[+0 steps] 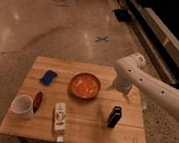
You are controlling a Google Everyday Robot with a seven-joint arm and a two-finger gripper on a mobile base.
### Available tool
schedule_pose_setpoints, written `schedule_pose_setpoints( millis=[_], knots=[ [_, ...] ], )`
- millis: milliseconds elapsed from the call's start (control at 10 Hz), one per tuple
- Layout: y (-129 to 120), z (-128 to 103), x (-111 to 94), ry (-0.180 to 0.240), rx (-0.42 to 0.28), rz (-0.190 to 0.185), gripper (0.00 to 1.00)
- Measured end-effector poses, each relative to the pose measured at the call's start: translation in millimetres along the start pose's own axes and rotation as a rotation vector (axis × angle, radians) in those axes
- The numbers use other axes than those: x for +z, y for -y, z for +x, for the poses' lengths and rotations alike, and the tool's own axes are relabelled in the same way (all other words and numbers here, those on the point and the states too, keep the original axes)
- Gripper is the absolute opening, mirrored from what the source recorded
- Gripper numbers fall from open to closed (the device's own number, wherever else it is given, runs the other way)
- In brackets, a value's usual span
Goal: Knock the eraser over
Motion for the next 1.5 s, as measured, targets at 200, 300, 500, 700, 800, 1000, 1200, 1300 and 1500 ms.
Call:
schedule_pose_setpoints(
  millis=[200,300,500,700,800,1000,1200,1300,1500],
  knots=[
    [-8.5,-13.0,1.1,0.023,0.006,-0.008,0.8],
    [-13.5,-16.2,0.2,0.027,0.012,-0.013,0.8],
    [-25.7,-21.8,-2.2,0.034,0.032,-0.02,0.8],
    [-26.9,-30.0,-2.2,0.05,0.037,-0.014,0.8],
    [-23.0,-36.9,-1.8,0.063,0.031,-0.007,0.8],
    [-12.8,-51.3,-1.9,0.096,0.019,0.021,0.8],
    [-11.0,-52.9,-2.2,0.099,0.015,0.029,0.8],
    [-10.7,-52.9,-2.2,0.099,0.014,0.029,0.8],
    [-10.4,-53.0,-2.1,0.1,0.013,0.029,0.8]
  ],
)
